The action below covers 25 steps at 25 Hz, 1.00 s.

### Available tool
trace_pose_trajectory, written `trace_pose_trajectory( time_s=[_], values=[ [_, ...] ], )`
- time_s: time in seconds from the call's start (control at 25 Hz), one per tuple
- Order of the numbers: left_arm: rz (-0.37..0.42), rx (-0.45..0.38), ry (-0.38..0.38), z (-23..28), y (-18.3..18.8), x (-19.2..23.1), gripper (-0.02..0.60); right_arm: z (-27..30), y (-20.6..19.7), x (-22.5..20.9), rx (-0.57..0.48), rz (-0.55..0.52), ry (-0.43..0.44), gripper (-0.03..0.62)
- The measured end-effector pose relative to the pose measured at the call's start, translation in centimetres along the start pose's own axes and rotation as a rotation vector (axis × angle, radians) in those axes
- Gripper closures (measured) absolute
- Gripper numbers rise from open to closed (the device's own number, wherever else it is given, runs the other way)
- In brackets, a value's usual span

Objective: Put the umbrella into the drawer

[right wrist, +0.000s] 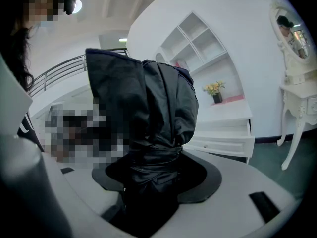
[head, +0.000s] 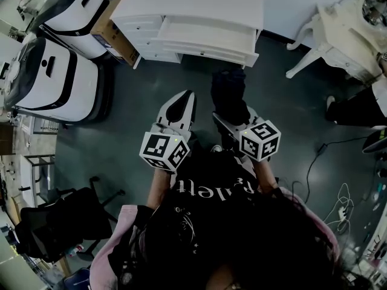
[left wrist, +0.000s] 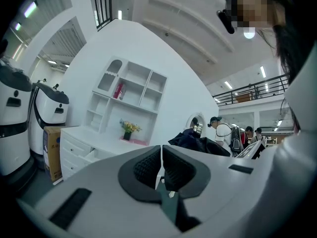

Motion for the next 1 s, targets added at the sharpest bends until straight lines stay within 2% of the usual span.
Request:
trace_pose_trajectory(
  time_s=[0.4, 0.76, 1.0],
  values=[
    [-0.001, 0.026, -0.029, 1.0, -1.1, -2.1, 0.558, -1.6, -1.1, -1.6, 0.011, 0.040, -0.032, 0.309],
    [-0.010, 0.074, -0.030, 2.3, -2.0, -1.4, 0.558, -1.0, -1.8, -2.5, 0.039, 0.068, -0.048, 0.309],
    [-0.010, 0.091, -0.054, 4.7, -2.3, -0.4, 0.558, 0.5, -0.9, -4.4, 0.040, 0.086, -0.064, 0.309]
  ],
)
Point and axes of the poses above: the fingertips, and each gripper's own axes: z forward along the fingers, x to its left, y out of its top, the point moved 1 cm from there along -z, backward along the fingers
